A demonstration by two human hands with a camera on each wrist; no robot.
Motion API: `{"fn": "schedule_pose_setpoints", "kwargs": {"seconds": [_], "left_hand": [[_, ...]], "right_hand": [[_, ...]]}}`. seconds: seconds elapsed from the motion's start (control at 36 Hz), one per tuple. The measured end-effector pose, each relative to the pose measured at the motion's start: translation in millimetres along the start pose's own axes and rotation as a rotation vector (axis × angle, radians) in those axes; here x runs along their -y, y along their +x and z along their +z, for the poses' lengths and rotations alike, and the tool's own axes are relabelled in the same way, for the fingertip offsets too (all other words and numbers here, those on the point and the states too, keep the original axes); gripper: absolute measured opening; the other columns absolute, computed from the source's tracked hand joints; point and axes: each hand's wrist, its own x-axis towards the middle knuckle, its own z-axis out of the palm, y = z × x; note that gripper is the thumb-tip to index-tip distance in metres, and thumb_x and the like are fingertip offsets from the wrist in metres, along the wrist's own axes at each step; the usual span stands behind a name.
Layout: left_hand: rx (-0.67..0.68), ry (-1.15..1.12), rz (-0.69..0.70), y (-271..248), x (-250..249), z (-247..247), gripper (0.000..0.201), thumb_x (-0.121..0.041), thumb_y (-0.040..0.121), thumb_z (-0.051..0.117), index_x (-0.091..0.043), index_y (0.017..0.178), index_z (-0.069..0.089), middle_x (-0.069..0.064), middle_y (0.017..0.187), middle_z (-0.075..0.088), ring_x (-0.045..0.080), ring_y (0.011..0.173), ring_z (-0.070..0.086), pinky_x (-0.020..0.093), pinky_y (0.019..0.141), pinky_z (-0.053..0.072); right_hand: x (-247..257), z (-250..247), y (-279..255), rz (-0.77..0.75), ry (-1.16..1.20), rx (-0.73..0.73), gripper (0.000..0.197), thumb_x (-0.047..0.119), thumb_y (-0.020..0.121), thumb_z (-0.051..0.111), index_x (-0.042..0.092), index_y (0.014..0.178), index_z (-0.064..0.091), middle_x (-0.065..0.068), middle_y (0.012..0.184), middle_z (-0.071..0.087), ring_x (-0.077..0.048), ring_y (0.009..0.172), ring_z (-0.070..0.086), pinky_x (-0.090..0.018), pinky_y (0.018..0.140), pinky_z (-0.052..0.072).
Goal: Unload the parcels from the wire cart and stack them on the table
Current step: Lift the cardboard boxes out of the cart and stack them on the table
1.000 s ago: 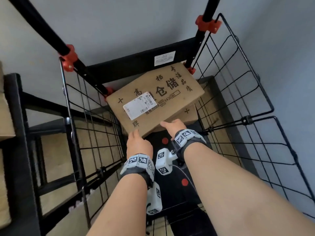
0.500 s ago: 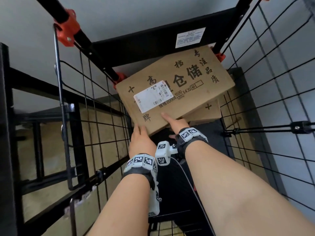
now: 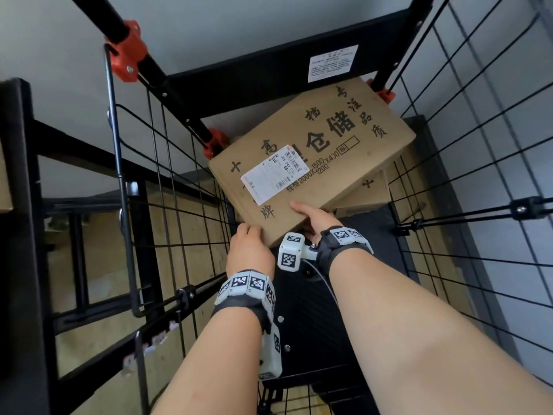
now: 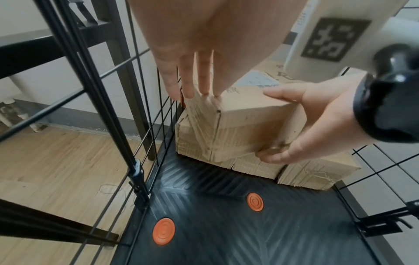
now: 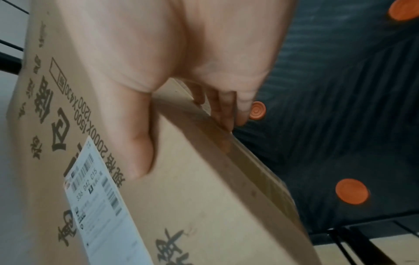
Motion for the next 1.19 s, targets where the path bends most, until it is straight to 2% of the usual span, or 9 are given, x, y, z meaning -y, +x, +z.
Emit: {"fn": "schedule_pose_setpoints", "kwargs": {"seconds": [0.11, 0.36, 0.47, 0.56, 0.69, 0.83, 0.94, 1.06, 1.19], "left_hand": [[-0.035, -0.008, -0.007, -10.3, -6.5, -5.7, 0.030, -0.010, 0.092, 0.039, -0.011, 0.118, 0.054, 0.008, 0.124, 0.046, 0.026, 0.109, 0.047, 0.038, 0.086, 0.045], [-0.056, 0.001, 0.014, -47.0, -30.9, -35.7, 0.033, -0.007, 0.091, 0.041, -0.010, 0.122, 0.053, 0.011, 0.131, 0.046, 0.031, 0.116, 0.043, 0.038, 0.092, 0.039], [-0.075, 0.009, -0.051, -70.6, -47.3, -52.7, 0.036, -0.009, 0.095, 0.035, -0.011, 0.128, 0.050, 0.010, 0.134, 0.044, 0.033, 0.119, 0.040, 0.038, 0.092, 0.038], [-0.099, -0.006, -0.072, -91.3, -55.8, -63.2, 0.036, -0.013, 0.098, 0.033, -0.010, 0.130, 0.049, 0.012, 0.136, 0.044, 0.034, 0.120, 0.040, 0.039, 0.097, 0.036], [-0.162, -0.053, -0.088, -128.2, -68.8, -82.5, 0.038, -0.014, 0.097, 0.037, -0.014, 0.133, 0.048, 0.012, 0.136, 0.042, 0.035, 0.120, 0.040, 0.039, 0.100, 0.034], [-0.253, -0.121, -0.083, -163.3, -82.7, -107.5, 0.042, -0.013, 0.096, 0.038, -0.012, 0.137, 0.043, 0.011, 0.140, 0.037, 0.033, 0.124, 0.036, 0.039, 0.102, 0.033], [-0.318, -0.217, -0.107, -190.5, -86.9, -126.8, 0.052, -0.014, 0.093, 0.042, -0.010, 0.144, 0.032, 0.012, 0.146, 0.029, 0.030, 0.130, 0.034, 0.038, 0.107, 0.031], [-0.317, -0.308, -0.146, -216.9, -82.7, -146.7, 0.065, -0.023, 0.089, 0.053, -0.008, 0.145, 0.024, 0.011, 0.145, 0.026, 0.031, 0.125, 0.042, 0.040, 0.099, 0.041], [-0.255, -0.425, -0.168, -248.4, -67.7, -169.8, 0.076, -0.039, 0.087, 0.053, -0.013, 0.148, 0.017, 0.012, 0.147, 0.027, 0.033, 0.119, 0.048, 0.040, 0.093, 0.046]], "right_hand": [[-1.4, -12.8, -25.7, -0.004, -0.004, 0.007, 0.131, 0.047, 0.016, 0.096, 0.023, 0.133, 0.045, -0.006, 0.114, 0.066, -0.028, 0.100, 0.066, -0.051, 0.087, 0.053], [6.7, -43.8, -101.8, -0.009, -0.016, 0.049, 0.119, 0.041, 0.020, 0.096, 0.014, 0.127, 0.052, -0.011, 0.108, 0.069, -0.031, 0.089, 0.071, -0.049, 0.082, 0.056], [11.9, -61.6, -148.8, -0.027, -0.100, 0.033, 0.094, 0.050, 0.035, 0.089, 0.018, 0.119, 0.060, -0.006, 0.102, 0.071, -0.028, 0.087, 0.071, -0.049, 0.083, 0.057], [14.0, -77.3, -180.5, -0.034, -0.155, 0.014, 0.092, 0.053, 0.042, 0.087, 0.019, 0.122, 0.057, -0.004, 0.102, 0.068, -0.025, 0.087, 0.069, -0.046, 0.084, 0.056], [16.5, -98.3, -234.3, -0.082, -0.248, -0.005, 0.075, 0.060, 0.055, 0.080, 0.027, 0.117, 0.053, 0.002, 0.113, 0.049, -0.022, 0.098, 0.053, -0.044, 0.094, 0.049], [16.4, -108.0, -283.4, -0.128, -0.290, 0.038, 0.066, 0.057, 0.073, 0.070, 0.026, 0.127, 0.049, 0.002, 0.113, 0.043, -0.022, 0.098, 0.044, -0.034, 0.071, 0.042], [10.0, -105.5, -314.6, -0.130, -0.255, 0.061, 0.067, 0.060, 0.065, 0.074, 0.023, 0.118, 0.054, 0.000, 0.114, 0.053, -0.023, 0.093, 0.053, -0.036, 0.075, 0.051], [-1.5, -103.8, -343.7, -0.163, -0.239, 0.036, 0.084, 0.063, 0.060, 0.074, 0.027, 0.132, 0.050, -0.002, 0.131, 0.047, -0.032, 0.118, 0.050, -0.048, 0.093, 0.049], [-24.1, -100.0, -378.7, -0.197, -0.143, 0.051, 0.097, 0.065, 0.042, 0.080, 0.029, 0.128, 0.053, 0.000, 0.131, 0.053, -0.032, 0.112, 0.056, -0.052, 0.093, 0.049]]}}
